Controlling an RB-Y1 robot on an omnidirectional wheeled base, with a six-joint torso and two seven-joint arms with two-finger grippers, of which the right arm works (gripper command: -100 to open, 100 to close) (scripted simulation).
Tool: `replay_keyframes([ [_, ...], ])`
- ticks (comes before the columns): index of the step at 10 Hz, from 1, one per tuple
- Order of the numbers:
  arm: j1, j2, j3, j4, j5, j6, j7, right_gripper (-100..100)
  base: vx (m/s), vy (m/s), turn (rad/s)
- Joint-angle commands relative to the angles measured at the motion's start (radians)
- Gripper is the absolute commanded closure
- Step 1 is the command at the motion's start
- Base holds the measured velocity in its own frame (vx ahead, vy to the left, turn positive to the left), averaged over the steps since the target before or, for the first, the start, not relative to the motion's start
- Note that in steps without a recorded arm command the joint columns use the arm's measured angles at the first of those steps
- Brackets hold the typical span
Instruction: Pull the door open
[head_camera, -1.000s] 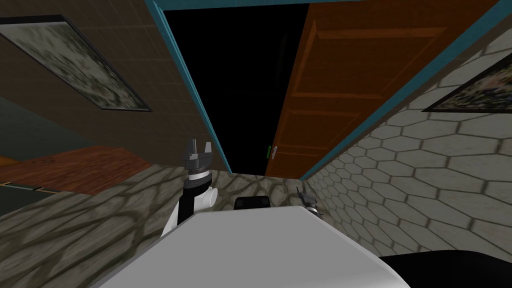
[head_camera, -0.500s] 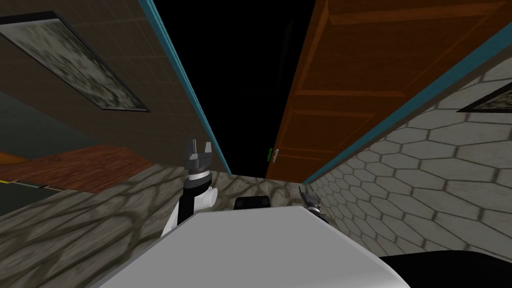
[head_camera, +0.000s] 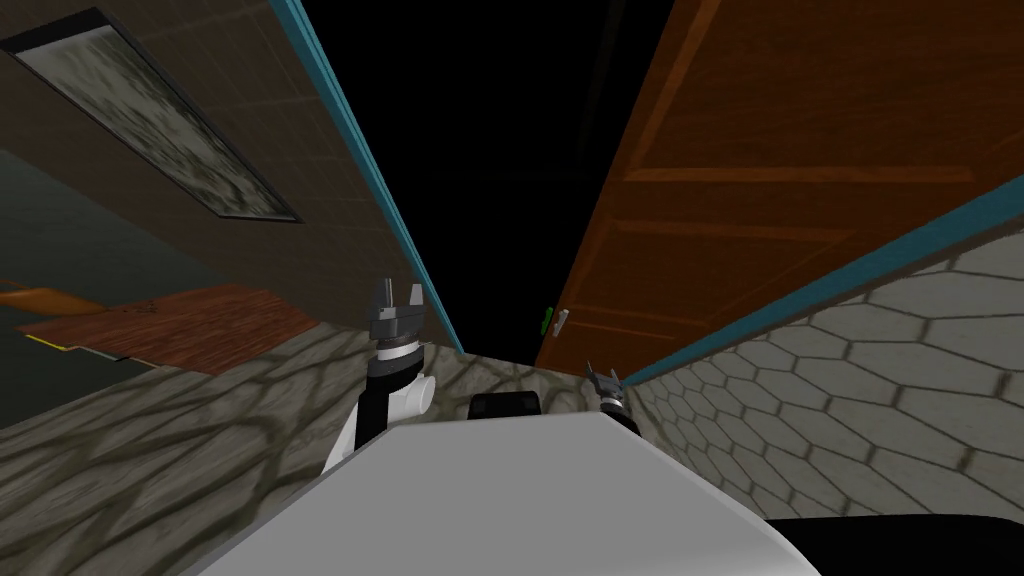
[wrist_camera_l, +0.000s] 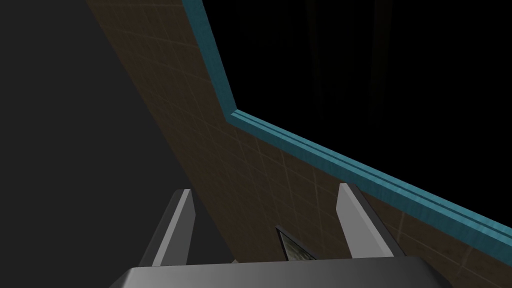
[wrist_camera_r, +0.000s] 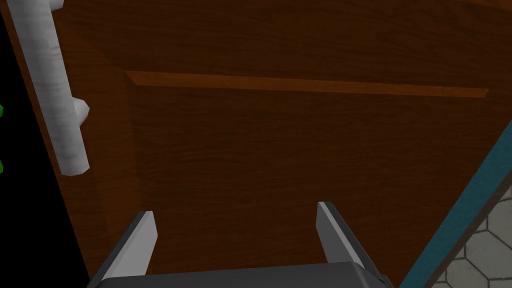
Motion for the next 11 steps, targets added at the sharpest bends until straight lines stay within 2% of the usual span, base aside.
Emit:
replay_keyframes([
  [1, 0.01, 0.003, -0.003, -0.042, -0.002, 0.008, 0.013, -100, 0.143, -0.024, 0.051],
  [2, 0.01, 0.003, -0.003, -0.042, -0.002, 0.008, 0.013, -100, 0.069, 0.001, -0.022],
  [3, -0.016, 0.015, 0.007, -0.057, 0.005, 0.01, 0.013, -100, 0.114, 0.007, 0.131],
  [7, -0.064, 0.038, 0.025, -0.086, 0.018, 0.013, 0.013, -100, 0.189, -0.015, 0.121],
  [8, -0.085, 0.049, 0.033, -0.099, 0.024, 0.014, 0.013, -100, 0.189, -0.006, 0.093],
  [9, -0.092, 0.052, 0.036, -0.103, 0.026, 0.014, 0.013, -100, 0.113, 0.015, -0.035],
  [10, -0.065, 0.048, 0.033, -0.098, 0.021, 0.016, 0.016, -100, 0.016, 0.009, -0.031],
  [11, -0.065, 0.048, 0.033, -0.098, 0.021, 0.016, 0.016, 100, -0.025, 0.007, 0.026],
])
